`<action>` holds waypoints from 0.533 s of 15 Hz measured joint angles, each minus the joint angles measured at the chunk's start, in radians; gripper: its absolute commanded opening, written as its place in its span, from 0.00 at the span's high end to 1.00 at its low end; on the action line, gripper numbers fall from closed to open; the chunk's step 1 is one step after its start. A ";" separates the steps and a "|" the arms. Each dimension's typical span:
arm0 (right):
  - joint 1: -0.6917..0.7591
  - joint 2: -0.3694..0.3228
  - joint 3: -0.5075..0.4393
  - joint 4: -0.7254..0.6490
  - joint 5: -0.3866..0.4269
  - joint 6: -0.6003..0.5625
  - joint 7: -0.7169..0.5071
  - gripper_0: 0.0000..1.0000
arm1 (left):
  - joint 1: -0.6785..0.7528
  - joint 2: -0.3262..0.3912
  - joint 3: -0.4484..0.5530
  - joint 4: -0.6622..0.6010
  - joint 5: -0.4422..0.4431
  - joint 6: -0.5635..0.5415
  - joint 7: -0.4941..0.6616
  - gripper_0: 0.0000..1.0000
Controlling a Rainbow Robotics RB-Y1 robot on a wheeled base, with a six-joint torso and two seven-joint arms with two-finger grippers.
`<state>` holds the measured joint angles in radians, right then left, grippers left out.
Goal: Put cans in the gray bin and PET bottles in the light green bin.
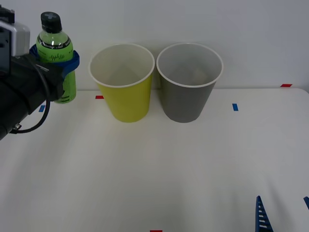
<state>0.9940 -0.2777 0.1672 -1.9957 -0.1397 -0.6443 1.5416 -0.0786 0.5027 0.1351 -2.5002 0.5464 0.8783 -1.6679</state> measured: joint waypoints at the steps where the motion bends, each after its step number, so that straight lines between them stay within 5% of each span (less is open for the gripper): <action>1: 0.000 0.000 0.000 0.000 0.000 0.000 0.000 0.00 | -0.045 0.003 -0.001 0.037 0.021 0.000 -0.003 1.00; 8: 0.000 0.000 0.000 0.000 0.000 0.000 0.000 0.01 | -0.276 0.025 -0.095 0.234 0.017 -0.044 0.067 1.00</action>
<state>0.9940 -0.2777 0.1672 -1.9957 -0.1396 -0.6443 1.5416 -0.3550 0.5279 0.0401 -2.2661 0.5632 0.8347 -1.6005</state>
